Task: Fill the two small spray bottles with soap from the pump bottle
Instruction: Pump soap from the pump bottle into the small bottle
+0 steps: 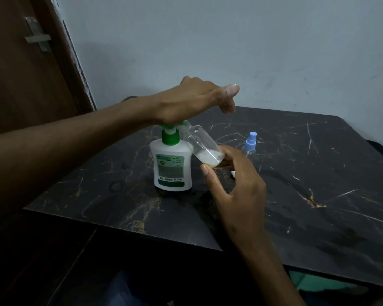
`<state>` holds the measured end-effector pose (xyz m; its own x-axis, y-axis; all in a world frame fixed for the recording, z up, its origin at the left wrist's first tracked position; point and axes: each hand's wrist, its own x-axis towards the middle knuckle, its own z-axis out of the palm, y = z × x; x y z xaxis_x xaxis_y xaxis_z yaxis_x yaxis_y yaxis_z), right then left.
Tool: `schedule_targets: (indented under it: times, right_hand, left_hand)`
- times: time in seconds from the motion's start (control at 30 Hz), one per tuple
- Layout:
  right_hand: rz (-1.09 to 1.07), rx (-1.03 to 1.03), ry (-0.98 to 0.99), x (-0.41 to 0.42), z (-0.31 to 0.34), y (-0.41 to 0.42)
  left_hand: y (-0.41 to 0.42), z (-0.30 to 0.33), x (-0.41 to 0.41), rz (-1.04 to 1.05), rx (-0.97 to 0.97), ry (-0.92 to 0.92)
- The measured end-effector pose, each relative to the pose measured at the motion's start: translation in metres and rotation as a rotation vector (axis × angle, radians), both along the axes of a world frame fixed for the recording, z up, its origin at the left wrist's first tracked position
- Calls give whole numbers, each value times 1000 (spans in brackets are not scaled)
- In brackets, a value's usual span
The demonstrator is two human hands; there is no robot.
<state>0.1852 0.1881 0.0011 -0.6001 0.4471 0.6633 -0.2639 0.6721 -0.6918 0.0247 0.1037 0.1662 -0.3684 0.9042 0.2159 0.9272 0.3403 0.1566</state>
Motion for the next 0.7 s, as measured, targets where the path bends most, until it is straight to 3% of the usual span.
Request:
schedule_targets:
  times: [0.3, 0.7]
  right_hand:
    - [2, -5, -2, 0, 0, 0]
    - [-5, 6, -4, 0, 1, 0]
  left_hand:
    - [0, 1, 2, -5, -37, 88]
    - [2, 3, 4, 19, -8, 46]
